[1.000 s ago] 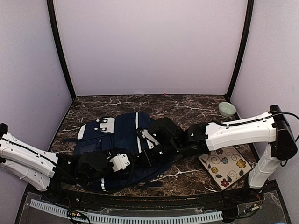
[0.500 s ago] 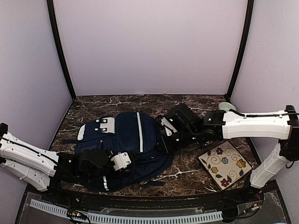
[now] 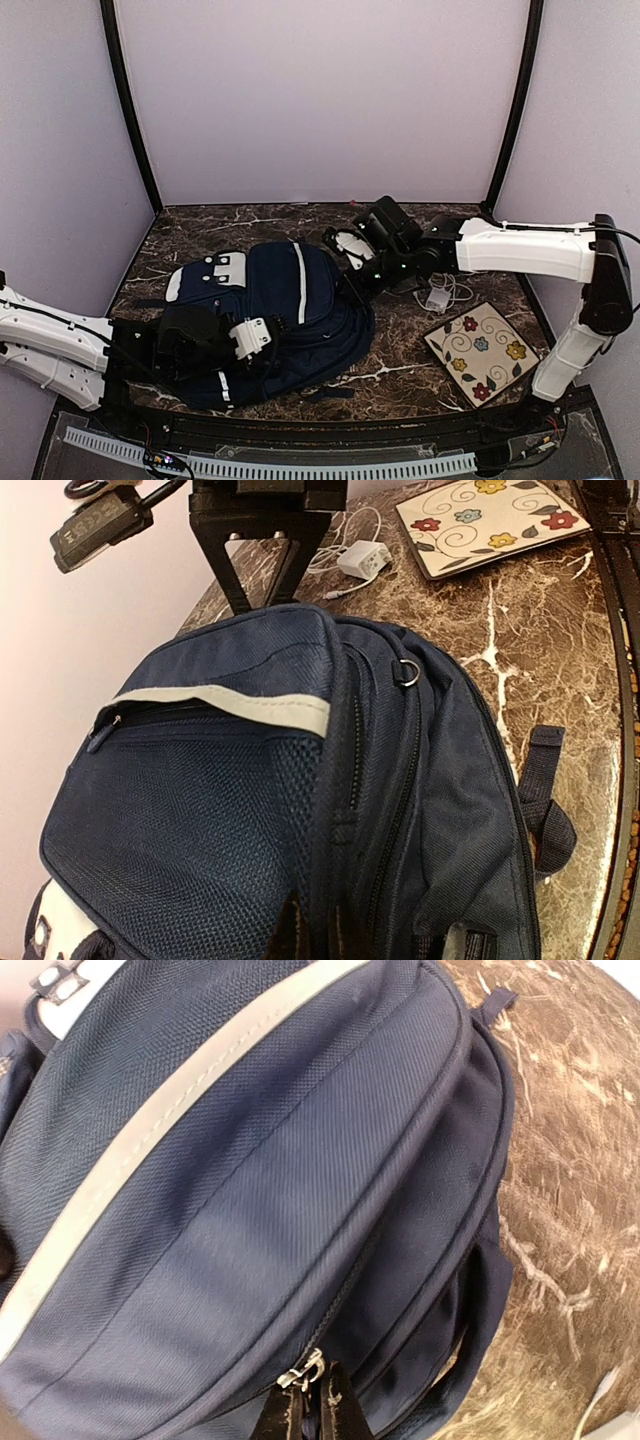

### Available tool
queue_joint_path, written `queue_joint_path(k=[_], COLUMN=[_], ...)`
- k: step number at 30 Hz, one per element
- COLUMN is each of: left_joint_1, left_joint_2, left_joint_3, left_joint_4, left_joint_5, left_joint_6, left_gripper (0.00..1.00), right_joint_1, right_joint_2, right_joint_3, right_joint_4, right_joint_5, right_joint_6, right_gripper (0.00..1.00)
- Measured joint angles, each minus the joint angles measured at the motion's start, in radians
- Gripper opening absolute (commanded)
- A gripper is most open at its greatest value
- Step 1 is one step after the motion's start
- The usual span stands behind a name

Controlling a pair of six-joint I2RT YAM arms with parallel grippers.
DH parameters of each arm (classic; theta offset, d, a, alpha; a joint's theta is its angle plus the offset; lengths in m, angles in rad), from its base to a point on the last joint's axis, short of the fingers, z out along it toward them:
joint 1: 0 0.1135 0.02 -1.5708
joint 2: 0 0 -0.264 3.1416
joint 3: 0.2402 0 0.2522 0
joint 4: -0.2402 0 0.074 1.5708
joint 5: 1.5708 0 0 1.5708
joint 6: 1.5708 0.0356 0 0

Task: Pack the student bag
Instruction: Zip the upper front pocket of the student bag, then adjust the student bag at the center of the board.

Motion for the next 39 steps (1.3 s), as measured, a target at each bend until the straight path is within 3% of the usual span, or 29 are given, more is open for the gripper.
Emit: queue_joint_path(k=[3,4,5,7,8,12,14,16,19,24,29,35,39], left_joint_1=[0.001,0.0,-0.009,-0.015,-0.01,0.077,0.112,0.122,0.123,0.138,0.32,0.748,0.821], left_joint_2=[-0.009,-0.016,-0.037,-0.083,-0.111,-0.174,-0.163,-0.142,-0.106,-0.125,-0.143,-0.018,0.104], left_joint_3=[0.0,0.0,0.0,0.0,0.0,0.05,0.126,0.188,0.214,0.129,0.112,0.149,0.265], left_joint_4=[-0.014,-0.02,-0.036,-0.052,-0.06,-0.185,-0.341,-0.482,-0.637,-0.633,-0.605,-0.469,-0.437], left_joint_5=[0.018,0.027,0.038,0.069,0.096,0.169,0.156,0.147,0.174,0.197,0.248,0.28,0.336], left_joint_6=[-0.03,-0.056,-0.105,-0.202,-0.266,-0.556,-0.711,-0.856,-1.052,-1.228,-1.176,-0.945,-0.83], left_gripper=[0.78,0.88,0.91,0.91,0.87,0.39,0.29,0.29,0.41,0.46,0.46,0.48,0.49], right_joint_1=[-0.012,-0.017,-0.027,-0.049,-0.058,-0.07,-0.072,-0.075,-0.077,-0.063,0.001,0.19,0.262], right_joint_2=[0.02,0.02,0.017,0.005,0.0,-0.015,-0.018,-0.018,-0.018,-0.018,-0.018,0.03,0.098], right_joint_3=[0.003,-0.006,-0.023,-0.082,-0.116,-0.198,-0.22,-0.235,-0.249,-0.269,-0.279,-0.252,-0.198], right_joint_4=[0.015,0.03,0.05,0.116,0.15,0.258,0.296,0.317,0.339,0.374,0.403,0.491,0.55], right_joint_5=[-0.012,-0.008,-0.006,-0.011,-0.021,-0.057,-0.069,-0.079,-0.092,-0.109,-0.078,-0.091,-0.125], right_joint_6=[-0.04,-0.045,-0.048,-0.042,-0.037,-0.005,0.011,0.018,0.029,0.051,0.096,0.192,0.256], right_gripper=[0.0,0.0,0.0,0.0,0.0,0.0,0.0,0.0,0.0,0.0,0.0,0.0,0.0])
